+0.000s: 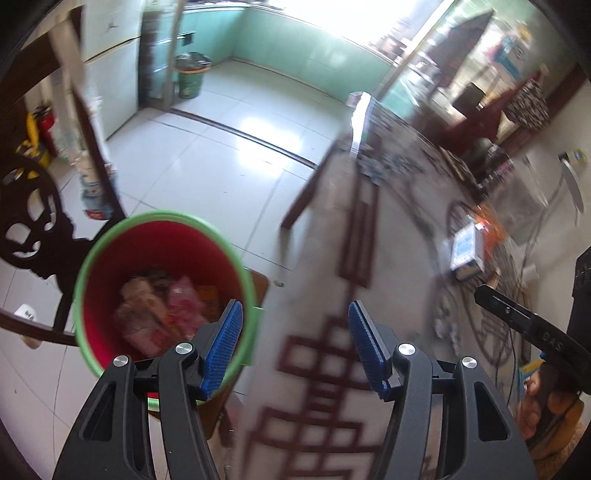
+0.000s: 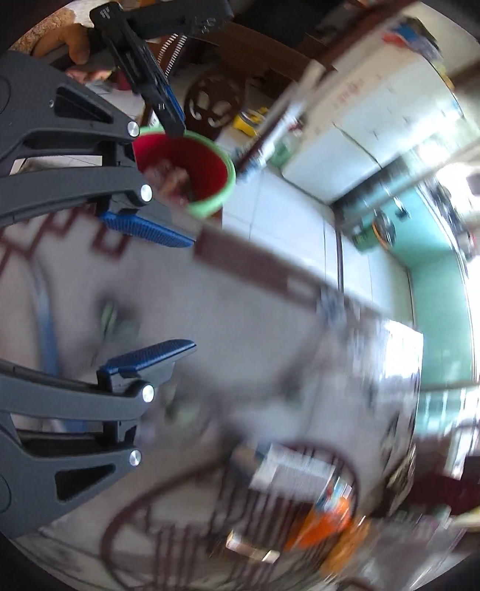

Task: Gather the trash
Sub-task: 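Move both grippers back over the table toward the remaining trash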

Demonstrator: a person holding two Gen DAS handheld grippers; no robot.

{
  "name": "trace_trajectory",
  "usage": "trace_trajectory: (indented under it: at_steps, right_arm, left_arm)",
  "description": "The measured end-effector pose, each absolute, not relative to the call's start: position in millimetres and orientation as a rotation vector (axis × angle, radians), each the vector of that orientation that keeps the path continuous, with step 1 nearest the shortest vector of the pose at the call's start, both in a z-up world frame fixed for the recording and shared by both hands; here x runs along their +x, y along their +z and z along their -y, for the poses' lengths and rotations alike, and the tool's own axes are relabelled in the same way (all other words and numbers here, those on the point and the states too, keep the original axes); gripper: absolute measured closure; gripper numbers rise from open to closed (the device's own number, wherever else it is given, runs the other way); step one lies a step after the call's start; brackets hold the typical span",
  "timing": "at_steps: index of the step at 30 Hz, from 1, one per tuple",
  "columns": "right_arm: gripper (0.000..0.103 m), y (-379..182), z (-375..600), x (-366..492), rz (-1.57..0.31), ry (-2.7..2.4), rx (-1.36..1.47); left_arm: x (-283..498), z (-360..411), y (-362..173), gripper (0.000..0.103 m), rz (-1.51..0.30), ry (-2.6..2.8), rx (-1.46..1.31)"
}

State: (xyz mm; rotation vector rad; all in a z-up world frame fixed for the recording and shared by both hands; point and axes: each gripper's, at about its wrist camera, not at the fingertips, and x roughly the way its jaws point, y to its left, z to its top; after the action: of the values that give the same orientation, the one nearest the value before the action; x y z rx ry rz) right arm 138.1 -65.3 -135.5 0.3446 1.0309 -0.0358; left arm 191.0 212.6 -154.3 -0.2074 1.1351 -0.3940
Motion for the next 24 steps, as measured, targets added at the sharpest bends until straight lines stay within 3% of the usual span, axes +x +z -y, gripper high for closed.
trace_trajectory:
  at_steps: [14, 24]
  right_arm:
    - [0.053, -124, 270, 61, -0.947, -0.412, 0.357]
    - [0.048, -176, 339, 111, -1.014, -0.416, 0.383]
  left_arm:
    - [137, -94, -149, 0.046, -1.174, -0.561, -0.114]
    - [106, -24, -144, 0.046, -1.181, -0.622, -0.077]
